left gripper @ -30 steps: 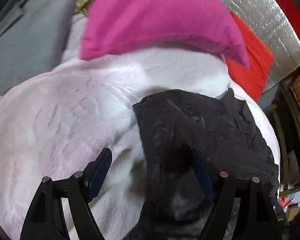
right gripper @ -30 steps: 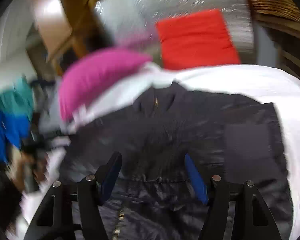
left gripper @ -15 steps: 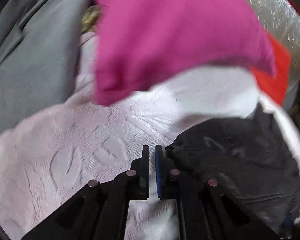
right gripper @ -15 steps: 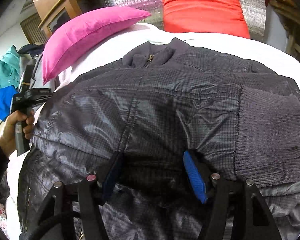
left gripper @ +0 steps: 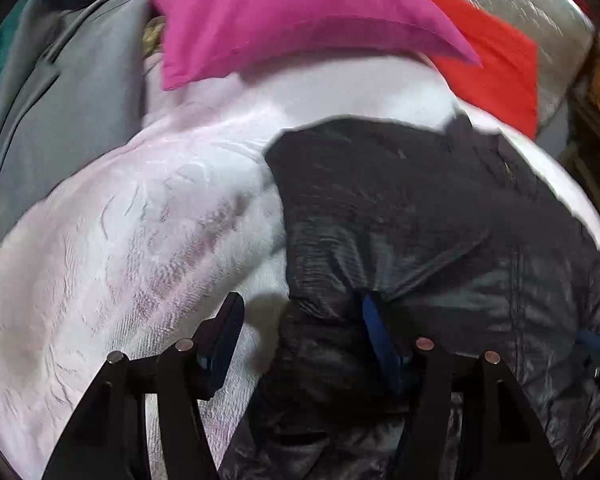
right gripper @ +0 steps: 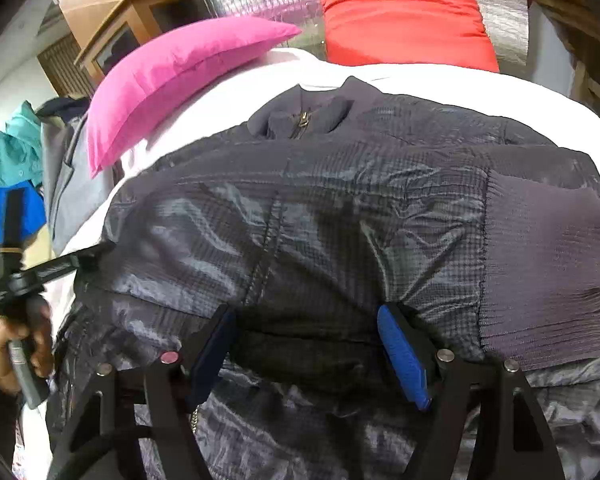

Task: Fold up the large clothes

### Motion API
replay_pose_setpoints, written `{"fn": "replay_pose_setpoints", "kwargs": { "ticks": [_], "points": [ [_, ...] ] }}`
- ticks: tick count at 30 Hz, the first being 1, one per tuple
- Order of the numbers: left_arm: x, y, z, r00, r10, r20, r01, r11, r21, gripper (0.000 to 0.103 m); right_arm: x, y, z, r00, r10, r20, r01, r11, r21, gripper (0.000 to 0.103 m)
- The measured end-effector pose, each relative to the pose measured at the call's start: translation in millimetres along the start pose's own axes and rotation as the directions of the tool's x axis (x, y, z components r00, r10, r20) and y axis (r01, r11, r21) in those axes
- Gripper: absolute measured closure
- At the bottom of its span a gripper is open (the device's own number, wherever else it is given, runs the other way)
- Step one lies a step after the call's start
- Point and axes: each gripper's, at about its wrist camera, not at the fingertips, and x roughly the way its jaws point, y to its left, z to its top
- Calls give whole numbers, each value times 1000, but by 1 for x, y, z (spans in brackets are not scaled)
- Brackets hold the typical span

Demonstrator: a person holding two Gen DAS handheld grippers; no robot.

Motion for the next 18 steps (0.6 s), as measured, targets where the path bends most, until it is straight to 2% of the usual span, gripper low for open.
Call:
{"fn": "replay_pose_setpoints", "kwargs": {
  "ticks": [3, 6, 8, 10, 11, 13, 14, 16, 18],
  "points": [
    [-29, -4, 7, 995, 16, 94, -16, 1000, -2, 40, -32, 0, 6, 996, 35, 81, -35, 999, -2, 26],
    [-56, -18, 11, 980, -1, 199, -8, 999, 47, 36, -46, -10, 15, 990, 3, 143, -6, 1000, 25, 25],
    [-58, -30, 13, 975, -20, 223, 5, 998, 69, 33, -40, -31, 22, 989, -19, 144, 4, 994, 109, 24],
    [-49, -46, 9, 976, -42, 214, 19, 994, 110, 33, -29, -53, 23, 989, -53, 136, 27, 982, 186, 24],
    [-36, -54, 6, 981, -29, 191, 3, 991, 135, 33, -24, -60, 22, 990, -58, 127, 30, 978, 207, 24],
    [-2, -65, 1, 993, 43, 107, -61, 983, 171, 33, -9, -71, 17, 993, -48, 104, 24, 974, 225, 24],
    [18, -66, -5, 997, 57, 57, -66, 982, 179, 31, -8, -68, 16, 992, -61, 115, 38, 980, 195, 24],
    [21, -67, -7, 991, 83, 101, -99, 979, 176, 28, -11, -59, 20, 992, -81, 94, 65, 985, 158, 23],
    [10, -69, -3, 990, 84, 110, -103, 980, 173, 30, -24, -59, 26, 991, -52, 126, 31, 986, 162, 23]
  ]
}}
